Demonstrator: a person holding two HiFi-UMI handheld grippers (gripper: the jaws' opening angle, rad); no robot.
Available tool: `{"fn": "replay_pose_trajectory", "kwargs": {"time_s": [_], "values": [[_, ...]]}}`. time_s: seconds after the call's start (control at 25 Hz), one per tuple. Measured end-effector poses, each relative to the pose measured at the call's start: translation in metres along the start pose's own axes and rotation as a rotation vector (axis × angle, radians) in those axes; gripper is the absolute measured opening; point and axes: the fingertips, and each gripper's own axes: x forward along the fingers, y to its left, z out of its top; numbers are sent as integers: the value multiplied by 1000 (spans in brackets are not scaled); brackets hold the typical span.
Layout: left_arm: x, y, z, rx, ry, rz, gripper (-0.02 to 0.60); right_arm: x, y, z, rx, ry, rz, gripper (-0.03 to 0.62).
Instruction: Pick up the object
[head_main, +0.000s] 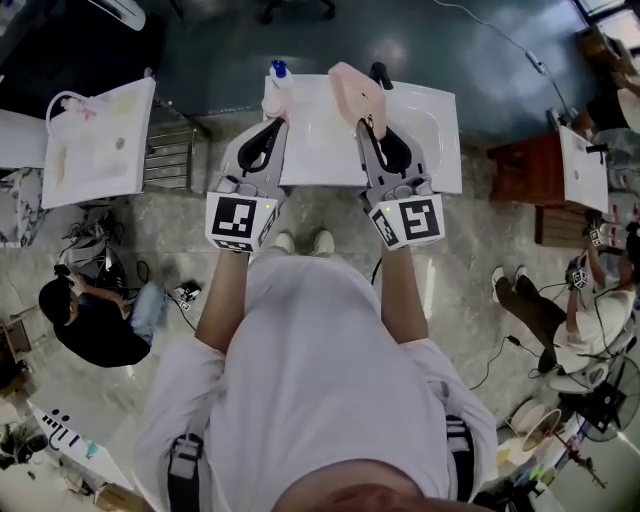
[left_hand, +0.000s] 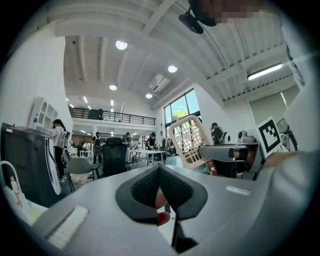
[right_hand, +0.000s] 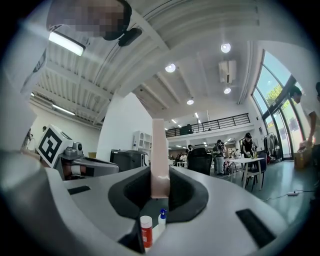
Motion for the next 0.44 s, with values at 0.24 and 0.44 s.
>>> {"fn": "replay_pose_trajectory", "kwargs": {"time_s": [0.24,0.44], "values": [[-5,2,-9,22,-18,0,0,-6,1,-7,-11,-4,-23,61],[-9,-1,-9,27,-30,-9,0,-12,2,-15,-16,4,-44,61]]}}
